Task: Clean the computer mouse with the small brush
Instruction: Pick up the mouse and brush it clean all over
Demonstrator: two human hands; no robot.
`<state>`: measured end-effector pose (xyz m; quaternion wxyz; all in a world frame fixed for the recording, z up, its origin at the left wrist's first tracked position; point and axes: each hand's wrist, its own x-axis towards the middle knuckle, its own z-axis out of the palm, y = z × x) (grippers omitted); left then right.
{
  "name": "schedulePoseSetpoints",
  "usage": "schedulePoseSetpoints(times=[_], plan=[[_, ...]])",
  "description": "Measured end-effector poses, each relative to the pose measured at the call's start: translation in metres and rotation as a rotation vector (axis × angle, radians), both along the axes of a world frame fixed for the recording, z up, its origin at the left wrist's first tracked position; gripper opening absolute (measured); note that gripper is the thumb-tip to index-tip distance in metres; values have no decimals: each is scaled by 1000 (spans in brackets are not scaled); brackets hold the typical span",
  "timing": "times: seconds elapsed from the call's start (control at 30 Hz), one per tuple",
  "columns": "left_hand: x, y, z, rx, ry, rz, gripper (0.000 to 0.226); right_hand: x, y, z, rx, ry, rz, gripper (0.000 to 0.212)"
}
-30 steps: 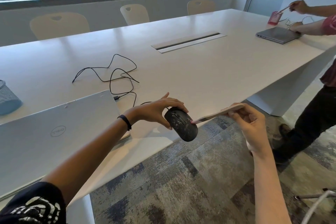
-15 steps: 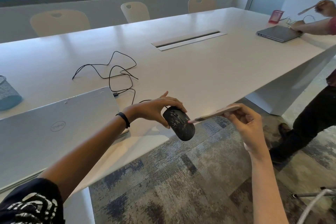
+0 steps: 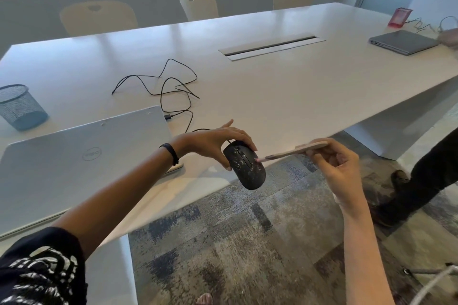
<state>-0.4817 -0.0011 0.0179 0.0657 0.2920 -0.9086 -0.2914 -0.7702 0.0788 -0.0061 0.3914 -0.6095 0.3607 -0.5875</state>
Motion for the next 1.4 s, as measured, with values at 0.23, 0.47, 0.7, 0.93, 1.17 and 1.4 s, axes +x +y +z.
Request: schedulePoseSetpoints(times=[0.23, 0.47, 0.7, 0.93, 1.17, 1.4], plan=[[2, 4, -1, 23, -11, 23, 63, 0, -3, 0, 10, 52, 34, 33], [-1, 11, 0, 37, -45, 68, 65, -2, -9, 2, 13, 51, 92, 17], [-3, 14, 0, 62, -68, 110, 73, -5, -17, 2, -4, 106, 124, 23], [-3, 14, 4, 62, -77, 151, 75, -9, -21, 3, -36, 122, 170, 19], [-9, 19, 4, 80, -96, 184, 74, -10, -26, 1, -48, 144, 252, 20], [-13, 23, 5, 85, -106, 185, 75, -10, -26, 3, -15, 183, 342, 22]])
